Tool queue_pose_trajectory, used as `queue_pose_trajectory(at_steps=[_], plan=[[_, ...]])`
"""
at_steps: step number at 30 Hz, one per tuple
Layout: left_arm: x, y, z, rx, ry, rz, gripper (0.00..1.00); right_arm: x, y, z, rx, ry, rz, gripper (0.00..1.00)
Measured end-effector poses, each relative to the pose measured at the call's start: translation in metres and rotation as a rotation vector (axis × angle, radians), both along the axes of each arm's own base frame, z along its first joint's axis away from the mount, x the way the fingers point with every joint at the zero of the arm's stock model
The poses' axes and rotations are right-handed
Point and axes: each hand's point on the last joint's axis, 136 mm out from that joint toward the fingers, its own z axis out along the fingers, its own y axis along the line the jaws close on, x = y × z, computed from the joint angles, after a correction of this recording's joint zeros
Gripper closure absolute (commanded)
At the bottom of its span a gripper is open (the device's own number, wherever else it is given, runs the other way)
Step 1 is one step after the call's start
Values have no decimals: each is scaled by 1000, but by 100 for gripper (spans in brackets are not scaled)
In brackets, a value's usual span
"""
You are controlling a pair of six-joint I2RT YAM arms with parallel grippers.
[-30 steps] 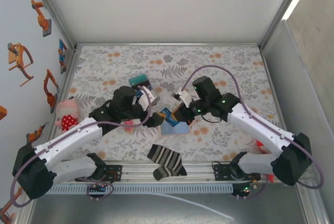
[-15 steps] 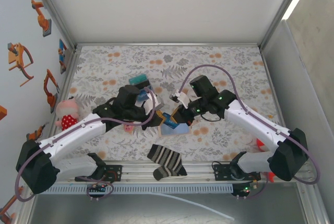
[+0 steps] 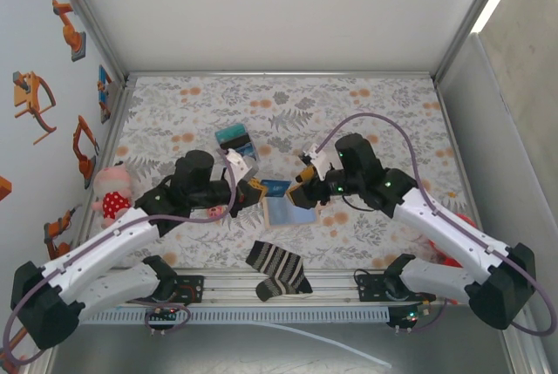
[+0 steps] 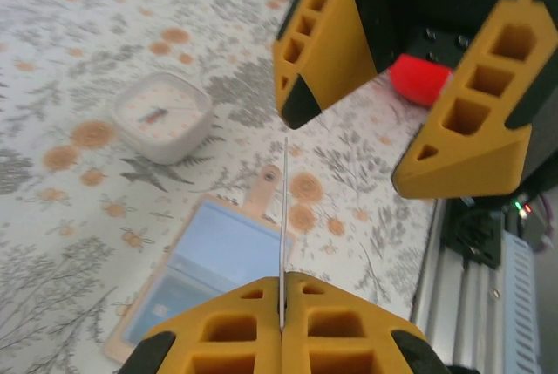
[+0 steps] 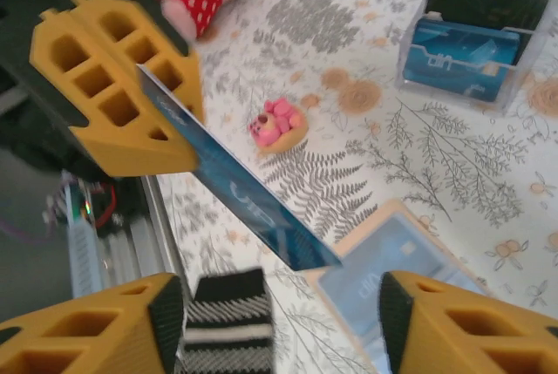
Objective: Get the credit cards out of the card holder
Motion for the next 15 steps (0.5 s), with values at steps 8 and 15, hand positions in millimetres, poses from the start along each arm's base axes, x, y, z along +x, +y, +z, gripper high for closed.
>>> queue_pose_trajectory(at_steps=[8,15], plan=[[11,27,19,-159,7,224,100,17,9,4,227,43,-135,36],[14,28,36,-283,64,274,100,34,41,17,419,127,-99,42]])
